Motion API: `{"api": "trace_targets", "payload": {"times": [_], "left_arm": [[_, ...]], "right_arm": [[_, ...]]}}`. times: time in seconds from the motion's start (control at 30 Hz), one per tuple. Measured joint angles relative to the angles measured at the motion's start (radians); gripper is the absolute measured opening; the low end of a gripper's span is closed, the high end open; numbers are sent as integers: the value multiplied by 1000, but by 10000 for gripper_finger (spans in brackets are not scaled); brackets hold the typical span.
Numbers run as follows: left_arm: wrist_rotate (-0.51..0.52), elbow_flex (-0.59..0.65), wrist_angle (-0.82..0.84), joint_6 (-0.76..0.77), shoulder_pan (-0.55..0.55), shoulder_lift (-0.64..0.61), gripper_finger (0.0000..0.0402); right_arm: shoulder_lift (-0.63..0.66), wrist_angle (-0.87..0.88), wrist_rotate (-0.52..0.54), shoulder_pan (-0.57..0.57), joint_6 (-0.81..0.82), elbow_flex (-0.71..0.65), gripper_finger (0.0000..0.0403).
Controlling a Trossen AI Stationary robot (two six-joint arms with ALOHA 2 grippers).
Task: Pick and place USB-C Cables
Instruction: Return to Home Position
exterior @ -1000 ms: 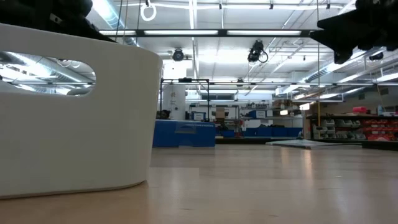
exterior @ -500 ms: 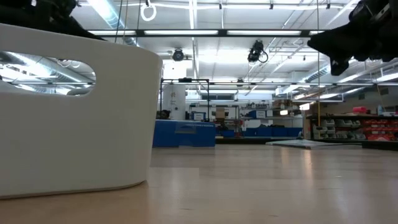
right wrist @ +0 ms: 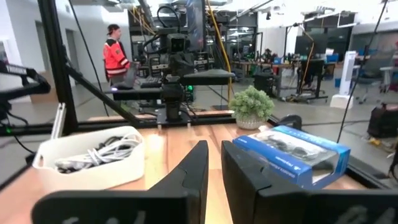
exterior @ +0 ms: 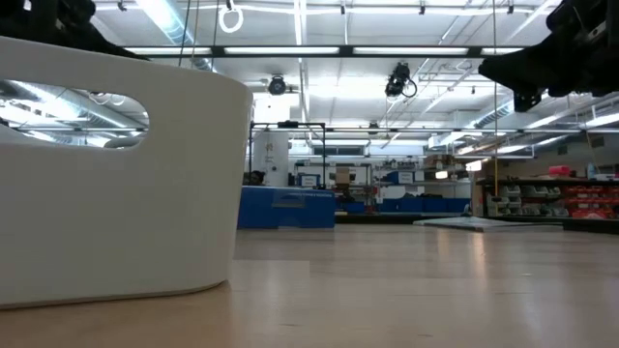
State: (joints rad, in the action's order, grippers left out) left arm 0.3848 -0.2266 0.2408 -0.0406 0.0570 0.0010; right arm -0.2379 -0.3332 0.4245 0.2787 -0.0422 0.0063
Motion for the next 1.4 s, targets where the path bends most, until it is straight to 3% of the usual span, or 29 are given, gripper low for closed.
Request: {"api": "trace_targets", "payload": {"times": [0.17, 0.43, 1.4], "left_arm": [[-2, 60, -66, 47, 2, 2, 6], [-49, 218, -326, 46, 3, 5, 7], [-48, 219, -429, 126, 3, 18, 7]], "right_arm": [[0, -1, 1, 0, -61, 0, 50], [0, -2, 1, 0, -89, 0, 50], [0, -6, 0, 0, -89, 0, 50]]}}
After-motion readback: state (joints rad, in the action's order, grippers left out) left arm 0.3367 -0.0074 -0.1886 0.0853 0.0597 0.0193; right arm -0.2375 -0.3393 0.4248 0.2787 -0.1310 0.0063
